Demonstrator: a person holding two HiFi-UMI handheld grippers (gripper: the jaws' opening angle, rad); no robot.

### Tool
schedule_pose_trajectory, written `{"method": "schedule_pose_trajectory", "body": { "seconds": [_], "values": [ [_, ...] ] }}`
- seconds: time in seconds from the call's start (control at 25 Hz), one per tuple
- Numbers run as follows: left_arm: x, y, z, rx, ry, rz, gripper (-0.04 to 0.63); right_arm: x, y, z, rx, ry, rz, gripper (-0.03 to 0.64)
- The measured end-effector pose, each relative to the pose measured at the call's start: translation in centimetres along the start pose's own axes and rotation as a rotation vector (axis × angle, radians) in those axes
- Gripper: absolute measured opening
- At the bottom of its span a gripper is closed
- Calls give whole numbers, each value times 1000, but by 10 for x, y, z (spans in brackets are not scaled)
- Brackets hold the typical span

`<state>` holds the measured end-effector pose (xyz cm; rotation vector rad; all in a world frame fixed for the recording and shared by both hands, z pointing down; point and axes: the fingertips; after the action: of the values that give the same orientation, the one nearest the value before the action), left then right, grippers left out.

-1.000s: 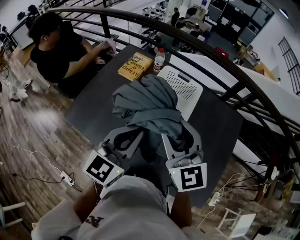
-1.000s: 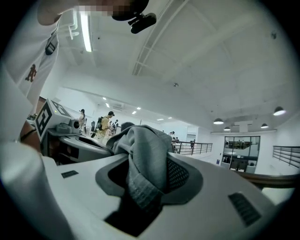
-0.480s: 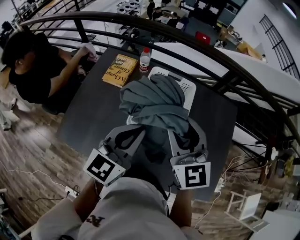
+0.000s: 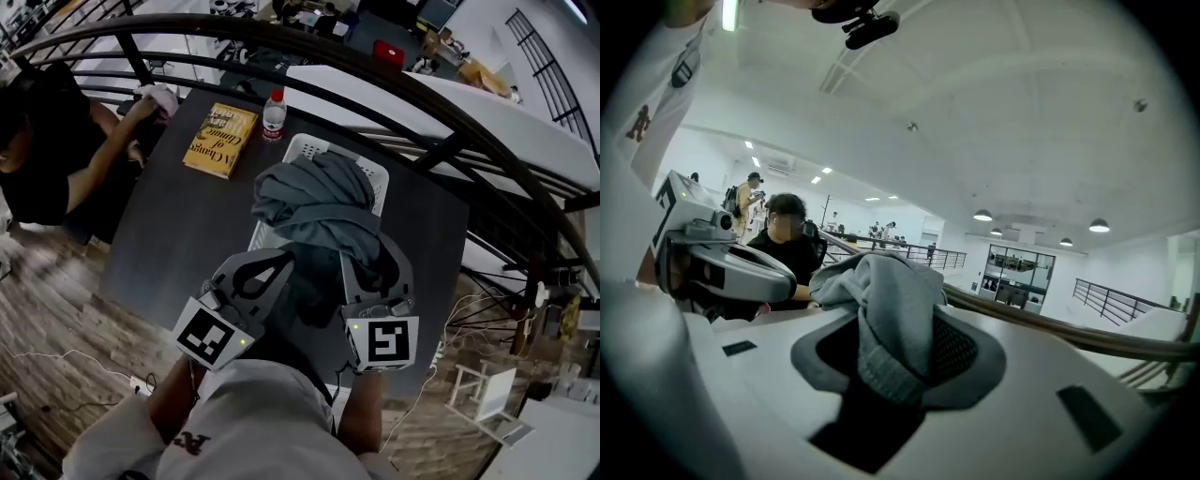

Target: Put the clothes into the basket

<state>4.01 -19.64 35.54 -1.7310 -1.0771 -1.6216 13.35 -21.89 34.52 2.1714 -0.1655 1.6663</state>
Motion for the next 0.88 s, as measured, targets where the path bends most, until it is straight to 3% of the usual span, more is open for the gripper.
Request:
{"method": "schedule_pose_trajectory", "body": {
  "seconds": [0.88],
  "values": [
    [48,53,-40,17,-30,-103,-8,110,81,27,18,154,-269,172]
  ]
}}
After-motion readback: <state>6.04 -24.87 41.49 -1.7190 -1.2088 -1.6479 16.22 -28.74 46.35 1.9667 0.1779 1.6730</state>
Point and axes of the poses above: the fingertips, and each gripper's own axes: y forward along the fingers, z to its right, x out of its underside, and after that the axes turned 6 degrees about -x, right-handed
